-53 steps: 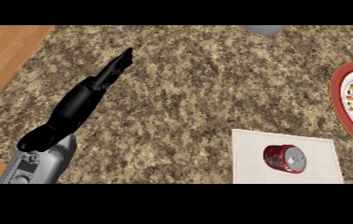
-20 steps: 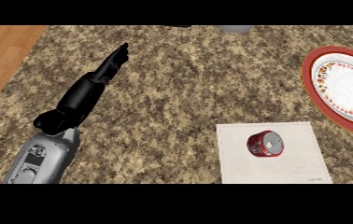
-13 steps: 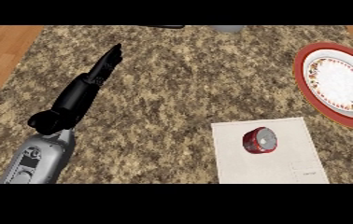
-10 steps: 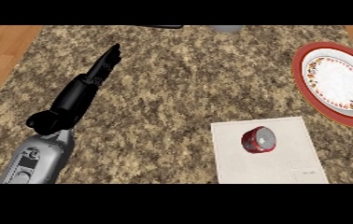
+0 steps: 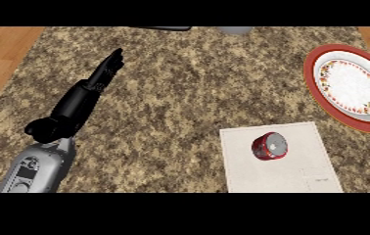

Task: Pick the tomato from the placemat and place it in the plate

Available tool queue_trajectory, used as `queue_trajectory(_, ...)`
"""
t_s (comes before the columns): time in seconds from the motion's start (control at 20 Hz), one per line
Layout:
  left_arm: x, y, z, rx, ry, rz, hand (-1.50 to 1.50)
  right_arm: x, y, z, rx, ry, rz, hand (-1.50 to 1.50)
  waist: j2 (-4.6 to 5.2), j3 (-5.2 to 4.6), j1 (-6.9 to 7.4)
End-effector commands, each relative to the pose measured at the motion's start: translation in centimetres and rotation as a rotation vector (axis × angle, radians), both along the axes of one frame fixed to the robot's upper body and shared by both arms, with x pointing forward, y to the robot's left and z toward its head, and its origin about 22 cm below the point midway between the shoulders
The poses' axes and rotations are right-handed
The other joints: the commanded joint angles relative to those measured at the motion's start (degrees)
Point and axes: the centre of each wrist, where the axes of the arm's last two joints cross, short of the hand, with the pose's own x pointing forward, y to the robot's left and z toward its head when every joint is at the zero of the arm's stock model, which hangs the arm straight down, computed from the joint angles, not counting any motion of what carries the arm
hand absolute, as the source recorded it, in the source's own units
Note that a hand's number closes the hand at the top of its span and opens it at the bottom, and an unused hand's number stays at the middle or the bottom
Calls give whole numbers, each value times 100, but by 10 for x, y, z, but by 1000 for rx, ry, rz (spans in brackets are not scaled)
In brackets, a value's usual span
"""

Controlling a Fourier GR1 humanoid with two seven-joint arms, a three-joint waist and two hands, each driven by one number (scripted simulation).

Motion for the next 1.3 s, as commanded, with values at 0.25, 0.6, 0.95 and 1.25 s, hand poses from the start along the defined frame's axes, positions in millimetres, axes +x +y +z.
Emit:
queue_trajectory(0.25,0,10,1,1,-4,12,0,30,30,37,-107,-593,-39,-150,-76,-3,-66)
queue_trajectory(0.6,-3,12,-6,1,20,51,0,35,49,24,-176,-878,32,-150,-158,-17,-323)
queue_trajectory(0.95,-9,18,-11,9,44,61,0,55,100,19,-124,-889,134,-150,-232,-43,-389)
queue_trajectory(1.25,-12,29,-10,-15,33,85,0,60,123,11,-114,-856,177,-150,-272,-52,-523)
